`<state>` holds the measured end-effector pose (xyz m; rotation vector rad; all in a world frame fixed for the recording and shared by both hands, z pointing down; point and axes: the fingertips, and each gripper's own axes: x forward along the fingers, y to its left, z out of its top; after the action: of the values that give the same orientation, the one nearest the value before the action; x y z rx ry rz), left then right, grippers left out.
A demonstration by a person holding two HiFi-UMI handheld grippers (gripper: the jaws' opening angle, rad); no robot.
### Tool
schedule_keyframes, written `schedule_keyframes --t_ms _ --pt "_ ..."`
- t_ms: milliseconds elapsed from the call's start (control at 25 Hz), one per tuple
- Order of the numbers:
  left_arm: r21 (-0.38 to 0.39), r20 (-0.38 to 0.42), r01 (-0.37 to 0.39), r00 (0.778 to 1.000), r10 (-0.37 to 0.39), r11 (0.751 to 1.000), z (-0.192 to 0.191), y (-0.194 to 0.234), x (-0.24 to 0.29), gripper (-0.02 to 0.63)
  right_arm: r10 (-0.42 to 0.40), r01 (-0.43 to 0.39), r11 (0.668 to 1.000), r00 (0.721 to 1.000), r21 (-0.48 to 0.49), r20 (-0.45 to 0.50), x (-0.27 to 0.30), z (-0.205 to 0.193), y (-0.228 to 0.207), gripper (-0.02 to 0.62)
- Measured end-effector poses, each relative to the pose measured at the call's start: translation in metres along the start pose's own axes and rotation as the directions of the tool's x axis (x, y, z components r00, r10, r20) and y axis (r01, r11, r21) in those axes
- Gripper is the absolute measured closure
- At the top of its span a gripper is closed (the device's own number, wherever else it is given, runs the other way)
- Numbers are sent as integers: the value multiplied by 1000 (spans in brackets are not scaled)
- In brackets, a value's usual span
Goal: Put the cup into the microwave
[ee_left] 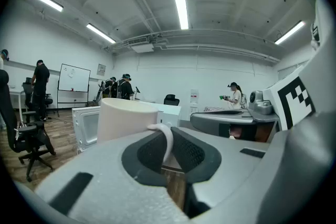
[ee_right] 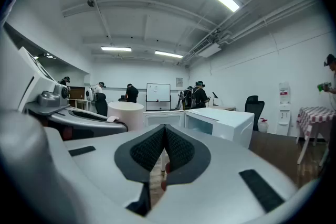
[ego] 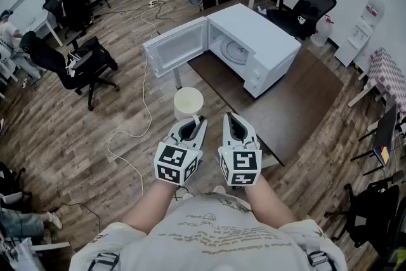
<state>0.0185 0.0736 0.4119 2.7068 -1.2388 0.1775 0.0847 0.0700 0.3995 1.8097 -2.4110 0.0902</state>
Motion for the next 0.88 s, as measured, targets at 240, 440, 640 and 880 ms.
schedule_keyframes --t_ms 240,440,640,880 --pt "3 -2 4 1000 -4 1000 0 6 -11 572 0 0 1000 1000 12 9 -2 2 13 583" --pt "2 10 12 1000 -12 1000 2 14 -21 572 -11 9 999 999 47 41 -3 11 25 581" --pt "-5 18 25 1000 -25 1000 2 23 -33 572 -27 27 999 999 22 35 -6 9 43 581" --pt "-12 25 63 998 -63 998 -3 30 -53 572 -55 54 998 998 39 32 -14 3 65 581"
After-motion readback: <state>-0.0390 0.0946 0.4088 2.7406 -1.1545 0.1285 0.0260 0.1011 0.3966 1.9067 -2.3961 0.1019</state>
